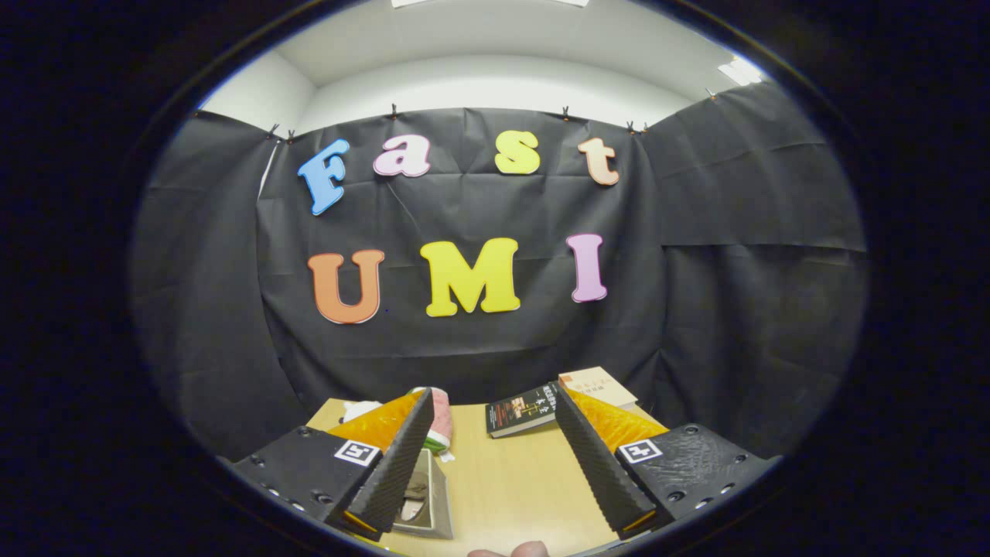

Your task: Open the storage box then place both shoes into the box .Put the left shoe in first, then the right shoe, with the right side of both shoes facing outward in a uniform manner.

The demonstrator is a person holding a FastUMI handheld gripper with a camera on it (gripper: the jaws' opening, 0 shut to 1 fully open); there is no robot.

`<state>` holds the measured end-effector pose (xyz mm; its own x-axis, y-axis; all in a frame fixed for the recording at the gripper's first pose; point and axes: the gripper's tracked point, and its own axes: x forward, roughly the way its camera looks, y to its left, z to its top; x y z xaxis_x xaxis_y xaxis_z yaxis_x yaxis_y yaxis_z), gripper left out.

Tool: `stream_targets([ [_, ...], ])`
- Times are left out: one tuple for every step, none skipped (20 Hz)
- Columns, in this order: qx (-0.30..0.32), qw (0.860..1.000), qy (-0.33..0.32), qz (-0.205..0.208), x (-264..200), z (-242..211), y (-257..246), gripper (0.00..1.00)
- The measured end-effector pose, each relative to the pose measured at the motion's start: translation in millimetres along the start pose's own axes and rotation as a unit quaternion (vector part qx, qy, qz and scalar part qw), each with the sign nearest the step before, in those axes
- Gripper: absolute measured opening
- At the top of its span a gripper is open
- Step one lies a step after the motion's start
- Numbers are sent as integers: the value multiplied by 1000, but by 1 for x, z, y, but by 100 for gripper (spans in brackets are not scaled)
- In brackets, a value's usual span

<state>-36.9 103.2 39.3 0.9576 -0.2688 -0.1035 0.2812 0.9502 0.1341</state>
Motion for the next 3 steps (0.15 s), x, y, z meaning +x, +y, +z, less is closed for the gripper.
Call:
stream_targets([
  [3,1000,1,1,-1,-1,-1,96],
  [4,1000,0,3,-1,-1,0,96],
  [3,1000,-1,5,-2,-1,0,96],
])
